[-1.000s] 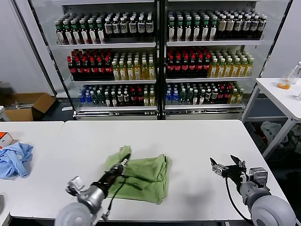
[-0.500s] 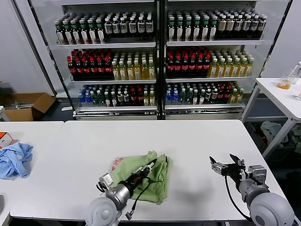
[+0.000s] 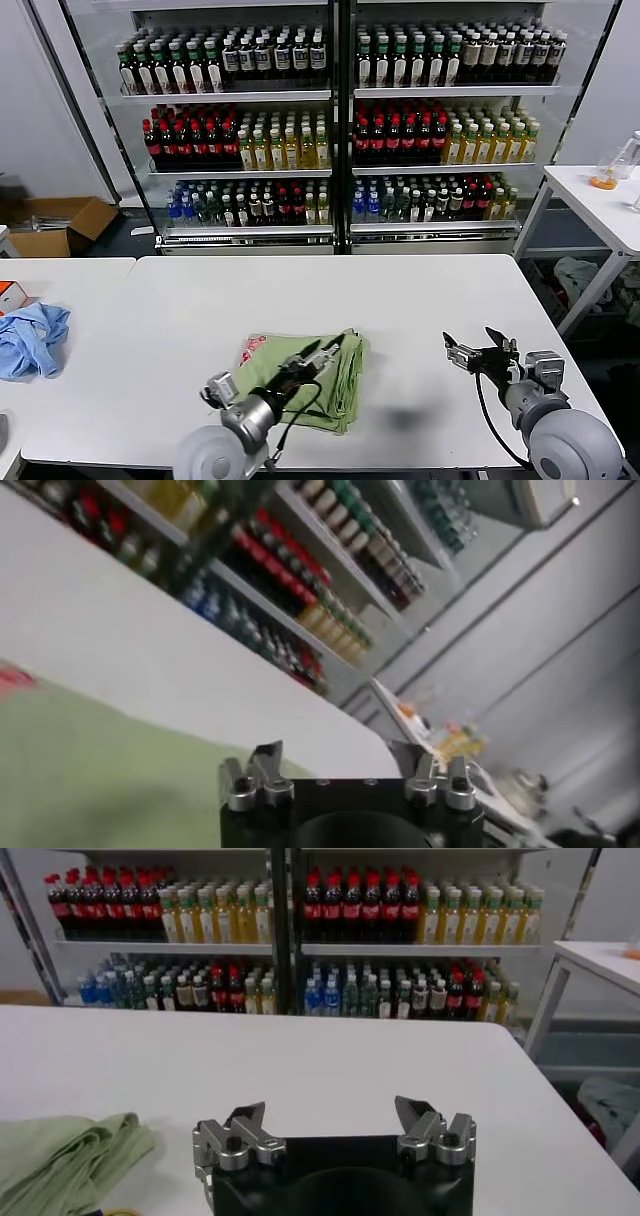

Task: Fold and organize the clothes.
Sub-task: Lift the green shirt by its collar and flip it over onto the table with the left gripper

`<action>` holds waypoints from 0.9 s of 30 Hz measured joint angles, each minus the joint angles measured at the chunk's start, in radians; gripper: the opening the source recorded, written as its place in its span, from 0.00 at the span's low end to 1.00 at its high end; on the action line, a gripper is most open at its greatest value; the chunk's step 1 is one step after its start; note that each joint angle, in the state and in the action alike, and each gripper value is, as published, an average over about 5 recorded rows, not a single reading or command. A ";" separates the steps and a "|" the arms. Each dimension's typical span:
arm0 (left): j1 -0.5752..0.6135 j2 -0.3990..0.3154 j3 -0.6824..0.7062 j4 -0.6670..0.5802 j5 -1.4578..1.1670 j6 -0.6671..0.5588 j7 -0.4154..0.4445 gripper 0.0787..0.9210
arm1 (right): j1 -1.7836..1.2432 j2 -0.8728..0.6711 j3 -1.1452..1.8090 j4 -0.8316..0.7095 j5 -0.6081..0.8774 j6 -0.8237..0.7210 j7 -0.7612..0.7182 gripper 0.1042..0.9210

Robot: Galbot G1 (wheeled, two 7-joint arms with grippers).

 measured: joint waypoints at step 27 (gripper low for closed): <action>0.069 0.057 -0.147 0.107 0.229 0.012 -0.061 0.87 | -0.033 0.002 0.021 0.042 -0.041 0.000 -0.008 0.88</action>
